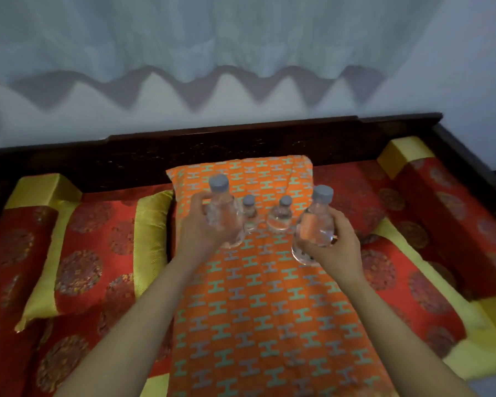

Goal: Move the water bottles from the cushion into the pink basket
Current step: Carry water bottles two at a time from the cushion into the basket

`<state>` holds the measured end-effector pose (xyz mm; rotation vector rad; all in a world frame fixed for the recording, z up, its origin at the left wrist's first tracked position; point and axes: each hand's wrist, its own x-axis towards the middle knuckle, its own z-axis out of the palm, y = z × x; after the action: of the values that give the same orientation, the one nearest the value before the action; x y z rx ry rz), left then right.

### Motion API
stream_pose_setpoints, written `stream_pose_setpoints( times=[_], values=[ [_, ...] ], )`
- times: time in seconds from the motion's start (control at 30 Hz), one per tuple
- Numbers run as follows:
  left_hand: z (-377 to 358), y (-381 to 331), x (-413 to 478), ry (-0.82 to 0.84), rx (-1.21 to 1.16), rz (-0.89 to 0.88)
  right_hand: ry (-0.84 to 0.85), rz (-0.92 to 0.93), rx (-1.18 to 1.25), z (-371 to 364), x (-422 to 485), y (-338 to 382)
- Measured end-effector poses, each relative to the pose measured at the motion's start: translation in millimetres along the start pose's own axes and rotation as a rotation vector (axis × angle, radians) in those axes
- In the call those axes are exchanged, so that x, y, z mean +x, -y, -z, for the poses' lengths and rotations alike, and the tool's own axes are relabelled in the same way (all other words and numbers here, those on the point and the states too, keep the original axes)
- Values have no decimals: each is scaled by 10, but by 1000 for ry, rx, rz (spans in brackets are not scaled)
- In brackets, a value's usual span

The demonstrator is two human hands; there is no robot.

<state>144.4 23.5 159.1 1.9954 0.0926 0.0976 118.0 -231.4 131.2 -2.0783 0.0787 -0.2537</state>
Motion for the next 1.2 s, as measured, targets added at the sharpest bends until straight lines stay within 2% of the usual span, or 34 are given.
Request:
stream_pose_setpoints(
  times=[0.3,0.67,0.83,0.9,1.2],
  values=[
    [-834,-756,-248,194,8,-130,-274,-119,-71,1438,-470,-174],
    [-2944,-1978,-1290,389,-11,-335,-522,-237,-121,4000,-1520,-990],
    [-3809,-2420,-1675,431,-31,-327,-546,-296,-217,4956,-1829,-1335],
    [-4386,-2709,-1937,472,-26,-348,-593,-316,-210,5537,-2054,-1541],
    [-5728,-3397,-2249,583,-17,-397,-727,-360,-165,6750,-2253,-2198]
  ],
)
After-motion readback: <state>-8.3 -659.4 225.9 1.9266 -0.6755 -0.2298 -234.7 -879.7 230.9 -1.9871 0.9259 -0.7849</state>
